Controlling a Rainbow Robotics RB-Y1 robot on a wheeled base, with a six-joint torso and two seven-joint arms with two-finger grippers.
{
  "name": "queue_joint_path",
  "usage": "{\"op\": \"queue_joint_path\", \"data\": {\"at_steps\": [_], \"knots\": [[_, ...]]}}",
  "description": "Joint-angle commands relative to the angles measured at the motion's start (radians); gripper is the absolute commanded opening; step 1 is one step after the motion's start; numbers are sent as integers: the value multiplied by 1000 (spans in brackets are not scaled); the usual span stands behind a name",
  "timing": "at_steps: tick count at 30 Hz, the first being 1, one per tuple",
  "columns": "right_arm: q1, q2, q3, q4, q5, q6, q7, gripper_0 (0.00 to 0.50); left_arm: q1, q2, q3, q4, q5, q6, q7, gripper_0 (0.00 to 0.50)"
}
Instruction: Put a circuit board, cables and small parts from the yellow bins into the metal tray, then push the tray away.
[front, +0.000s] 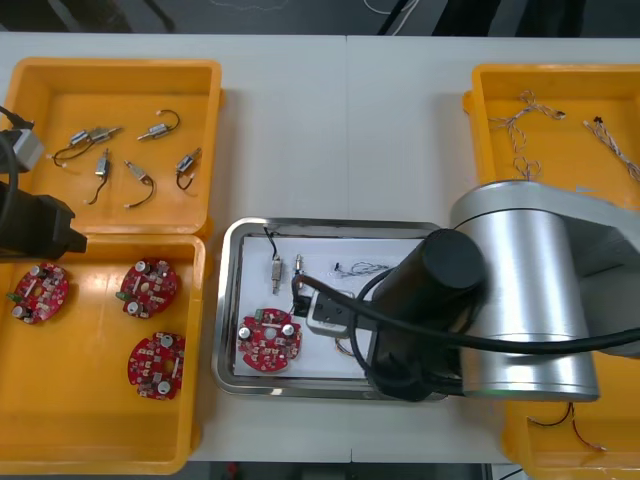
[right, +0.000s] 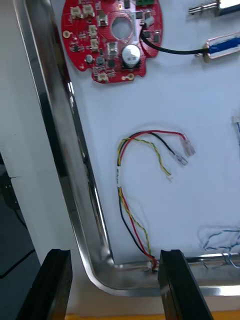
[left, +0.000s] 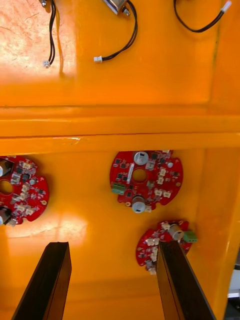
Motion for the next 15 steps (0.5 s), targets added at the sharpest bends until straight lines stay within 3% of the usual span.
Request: {"op": "queue_joint_path", "data": {"at_steps": [1, 6, 15], "knots": [[-91, 78, 94, 55, 13, 2, 47, 500, 39, 59, 39, -40, -13, 6, -20, 500], [-121, 142, 160, 146, 16, -4, 54, 500, 62, 71, 47, -41, -19, 6, -28, 500], [-147, 196, 258, 224, 80, -35, 63, 500, 90, 86, 55, -40, -34, 6, -31, 500]]}}
